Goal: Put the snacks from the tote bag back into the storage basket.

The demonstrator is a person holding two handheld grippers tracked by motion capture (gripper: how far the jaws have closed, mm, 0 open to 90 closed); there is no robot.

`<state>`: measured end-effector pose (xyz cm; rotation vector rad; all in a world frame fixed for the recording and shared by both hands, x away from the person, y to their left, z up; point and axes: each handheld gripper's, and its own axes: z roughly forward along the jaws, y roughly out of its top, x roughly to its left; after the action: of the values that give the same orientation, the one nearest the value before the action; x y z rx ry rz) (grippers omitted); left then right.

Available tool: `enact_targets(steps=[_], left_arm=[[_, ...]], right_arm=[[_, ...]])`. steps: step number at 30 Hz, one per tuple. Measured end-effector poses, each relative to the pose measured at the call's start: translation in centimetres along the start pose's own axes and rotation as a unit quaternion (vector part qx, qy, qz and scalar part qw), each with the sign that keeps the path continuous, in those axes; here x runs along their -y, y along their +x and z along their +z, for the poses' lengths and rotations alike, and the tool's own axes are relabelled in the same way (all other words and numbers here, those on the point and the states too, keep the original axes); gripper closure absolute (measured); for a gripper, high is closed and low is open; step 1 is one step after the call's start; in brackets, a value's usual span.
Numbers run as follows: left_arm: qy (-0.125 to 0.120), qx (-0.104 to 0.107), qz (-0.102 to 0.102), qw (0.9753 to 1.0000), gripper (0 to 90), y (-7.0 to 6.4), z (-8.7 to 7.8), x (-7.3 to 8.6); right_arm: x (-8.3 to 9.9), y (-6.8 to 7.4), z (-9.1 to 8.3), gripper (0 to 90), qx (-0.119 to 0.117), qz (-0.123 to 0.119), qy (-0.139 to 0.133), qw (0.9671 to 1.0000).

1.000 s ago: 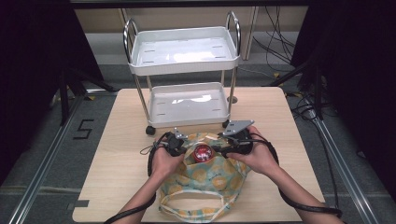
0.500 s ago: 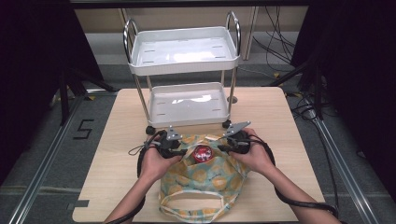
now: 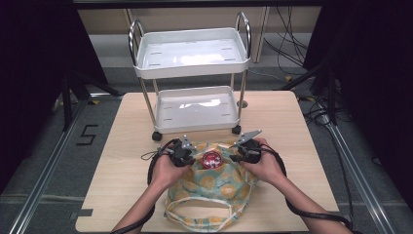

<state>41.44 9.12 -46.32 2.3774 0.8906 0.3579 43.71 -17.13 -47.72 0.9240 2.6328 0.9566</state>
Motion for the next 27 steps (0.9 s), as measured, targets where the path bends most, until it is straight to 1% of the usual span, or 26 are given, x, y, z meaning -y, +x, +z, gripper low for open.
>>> enact_targets(steps=[1,2,3,4,5,6,7,8,9,10,11,12,13,14,15,16,17,18,19,20,21,22,23,25,26,27], left_arm=[[0.004,0.0,-0.004,1.0,87.0,0.1,0.4,0.1],[0.013,-0.005,0.001,0.9999,87.1,0.1,0.7,0.1],[0.015,-0.006,0.001,0.9999,87.0,0.0,1.1,0.2],[0.015,-0.001,-0.003,0.9999,86.5,-0.3,1.2,0.2],[0.014,0.0,-0.009,0.9999,85.5,-0.5,1.3,0.3],[0.015,-0.006,0.005,0.9999,83.6,-0.4,1.1,0.3],[0.008,-0.008,0.004,0.9999,80.7,-0.5,0.9,0.3],[0.001,-0.01,-0.002,0.9999,77.3,-0.7,0.6,0.3],[-0.007,-0.017,-0.003,0.9998,73.6,-0.7,0.1,0.3],[-0.015,-0.026,-0.001,0.9995,69.4,-0.8,-0.5,0.2],[-0.03,-0.026,-0.002,0.9992,66.3,-1.0,-1.2,0.1],[-0.042,-0.024,-0.001,0.9988,64.3,-1.2,-2.0,0.0],[-0.051,-0.022,0.005,0.9984,62.6,-1.3,-2.8,-0.2],[-0.068,-0.011,0.008,0.9976,62.2,-1.6,-3.6,-0.4],[-0.077,-0.012,0.016,0.9968,62.0,-2.0,-4.3,-0.6],[-0.087,-0.008,0.03,0.9957,62.4,-2.5,-4.8,-0.8],[-0.091,-0.006,0.058,0.9942,63.4,-3.0,-5.3,-0.9],[-0.095,0.006,0.063,0.9934,64.5,-3.7,-5.4,-0.9],[-0.094,0.014,0.068,0.9931,64.6,-4.4,-5.4,-0.8],[-0.09,0.022,0.076,0.9928,64.3,-5.0,-5.3,-0.8],[-0.078,0.023,0.086,0.993,64.2,-5.3,-5.0,-0.6],[-0.073,0.024,0.088,0.9932,64.0,-5.6,-4.6,-0.4],[-0.065,0.024,0.095,0.993,64.3,-5.7,-4.0,-0.2],[-0.053,0.025,0.101,0.9931,65.5,-5.7,-3.1,0.2],[-0.048,0.028,0.092,0.9942,66.6,-5.8,-2.7,0.5],[-0.046,0.028,0.091,0.9944,68.2,-5.9,-2.5,0.6]], right_arm=[[0.0,0.1,-0.1,89.8,-0.011,0.013,0.01,0.9998],[0.2,0.0,0.1,89.7,-0.004,0.0,0.008,1.0],[0.3,0.2,-0.1,89.7,-0.014,0.019,0.02,0.9995],[0.4,0.1,0.0,89.7,-0.007,0.006,0.015,0.9998],[0.4,0.0,0.0,89.6,-0.005,-0.002,0.019,0.9998],[0.5,0.0,0.0,89.6,-0.004,-0.001,0.019,0.9998],[0.5,0.1,0.0,89.6,0.0,0.001,0.02,0.9998],[0.5,0.2,-0.1,89.5,-0.014,0.018,0.016,0.9996],[0.5,0.1,0.0,89.5,-0.006,0.004,0.011,0.9999],[0.5,0.1,-0.1,89.4,-0.006,0.005,0.011,0.9999],[0.4,0.3,-0.2,89.4,-0.011,0.013,0.015,0.9998],[0.4,0.3,-0.4,89.3,-0.008,0.009,0.02,0.9997],[0.3,0.2,-0.4,89.3,-0.008,0.004,0.016,0.9998],[0.3,0.3,-0.5,89.3,-0.012,0.012,0.019,0.9997],[0.3,0.3,-0.5,89.4,-0.011,0.012,0.02,0.9997],[0.3,0.3,-0.5,89.3,-0.009,0.011,0.02,0.9997],[0.5,0.2,0.0,89.3,0.001,-0.009,0.002,1.0],[0.4,0.4,-0.3,89.3,-0.005,-0.001,0.017,0.9998],[0.4,0.4,-0.3,89.2,-0.004,-0.002,0.015,0.9999],[0.6,0.3,0.0,89.2,0.001,-0.007,-0.004,1.0],[0.5,0.3,-0.2,89.2,-0.001,-0.004,0.004,1.0],[0.4,0.2,-0.4,89.1,-0.003,-0.007,0.01,0.9999],[0.4,0.2,-0.4,89.0,-0.003,-0.008,0.01,0.9999],[0.4,0.2,-0.3,89.0,-0.001,-0.007,0.011,0.9999],[0.4,0.2,-0.3,88.9,-0.001,-0.003,0.013,0.9999],[0.4,0.3,-0.4,88.9,-0.005,0.001,0.016,0.9999]])
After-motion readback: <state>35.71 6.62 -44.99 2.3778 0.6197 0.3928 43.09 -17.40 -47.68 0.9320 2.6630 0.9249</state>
